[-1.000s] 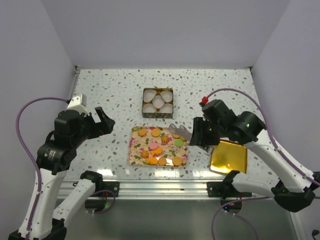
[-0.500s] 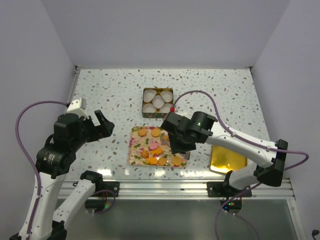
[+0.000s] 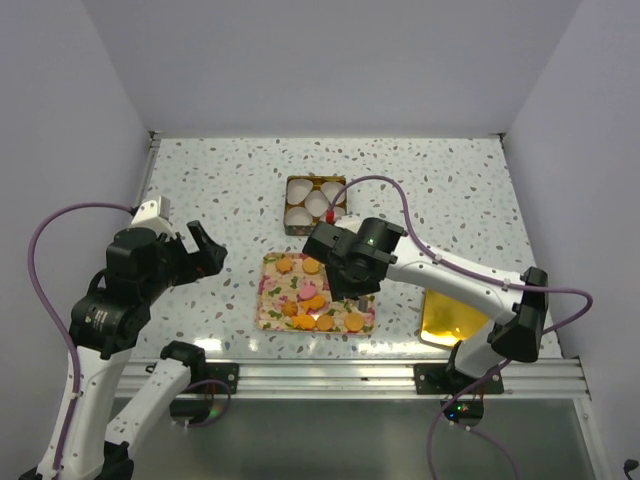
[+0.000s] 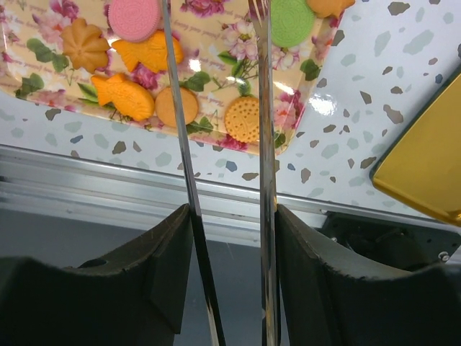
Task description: Pack the cookies
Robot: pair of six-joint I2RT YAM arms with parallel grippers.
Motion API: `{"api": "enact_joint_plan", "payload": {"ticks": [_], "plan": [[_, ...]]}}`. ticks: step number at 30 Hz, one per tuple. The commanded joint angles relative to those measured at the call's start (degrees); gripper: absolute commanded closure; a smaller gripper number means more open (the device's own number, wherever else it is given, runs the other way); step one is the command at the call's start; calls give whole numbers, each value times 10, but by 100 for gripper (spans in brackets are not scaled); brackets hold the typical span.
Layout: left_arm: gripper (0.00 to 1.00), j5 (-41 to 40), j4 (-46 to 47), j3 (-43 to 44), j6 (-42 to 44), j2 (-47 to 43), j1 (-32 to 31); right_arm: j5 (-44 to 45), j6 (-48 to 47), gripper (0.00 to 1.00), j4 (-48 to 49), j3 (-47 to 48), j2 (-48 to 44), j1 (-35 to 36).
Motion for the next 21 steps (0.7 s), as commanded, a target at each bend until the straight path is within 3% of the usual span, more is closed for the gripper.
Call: {"api": "enact_joint_plan", "payload": {"ticks": [1, 21], "plan": [[0, -5, -2, 12, 5, -2, -4, 23, -4, 50, -15, 17, -1, 1], [0, -24, -16, 18, 10, -8, -4, -2, -15, 50, 30, -11, 69, 1]]}}
